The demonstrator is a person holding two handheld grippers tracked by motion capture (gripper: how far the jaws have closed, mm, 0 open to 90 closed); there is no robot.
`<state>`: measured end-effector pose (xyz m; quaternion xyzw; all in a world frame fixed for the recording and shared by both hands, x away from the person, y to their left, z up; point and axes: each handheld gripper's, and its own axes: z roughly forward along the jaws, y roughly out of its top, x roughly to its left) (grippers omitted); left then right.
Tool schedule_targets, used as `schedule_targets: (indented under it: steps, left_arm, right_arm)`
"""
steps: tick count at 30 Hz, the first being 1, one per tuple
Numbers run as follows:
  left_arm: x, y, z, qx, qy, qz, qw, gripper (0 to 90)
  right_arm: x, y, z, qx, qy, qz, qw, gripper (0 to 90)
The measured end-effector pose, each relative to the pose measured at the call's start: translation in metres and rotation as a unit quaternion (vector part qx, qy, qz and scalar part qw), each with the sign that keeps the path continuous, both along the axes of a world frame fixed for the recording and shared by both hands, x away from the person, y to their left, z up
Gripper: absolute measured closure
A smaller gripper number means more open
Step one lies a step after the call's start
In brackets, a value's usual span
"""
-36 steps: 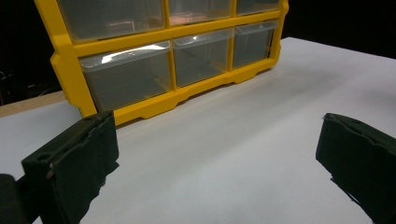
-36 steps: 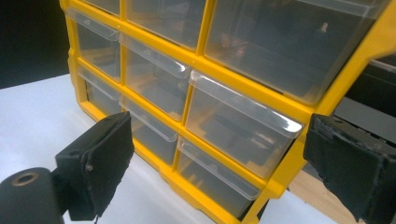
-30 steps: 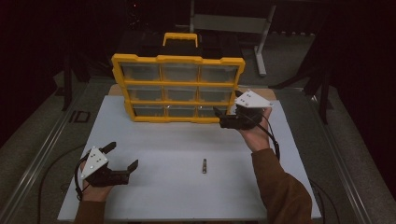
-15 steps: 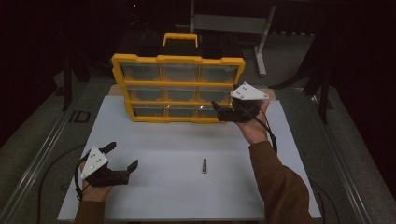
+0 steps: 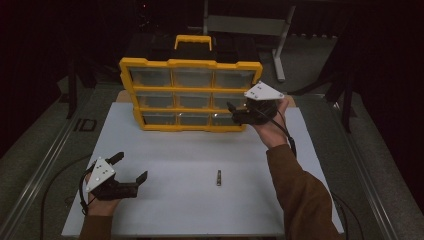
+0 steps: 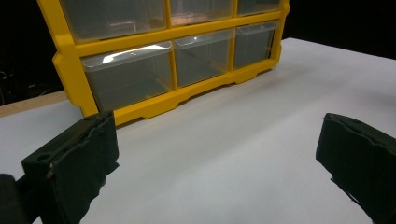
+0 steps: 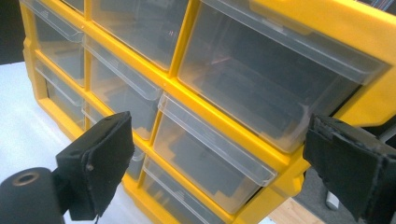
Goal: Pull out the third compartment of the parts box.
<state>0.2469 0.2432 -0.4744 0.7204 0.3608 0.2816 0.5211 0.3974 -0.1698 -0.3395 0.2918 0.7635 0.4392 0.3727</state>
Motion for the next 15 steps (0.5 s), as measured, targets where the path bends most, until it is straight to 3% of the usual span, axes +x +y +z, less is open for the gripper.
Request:
schedule_targets:
  steps: [15]
  left_arm:
    - [-0.0001,0.0004,-0.0001,-0.001,0.000,0.000,1.0000,0.0]
  right_arm:
    - [0.0056,0.0045,0.0055,-0.035,-0.007,-0.011,0.9993,9.6]
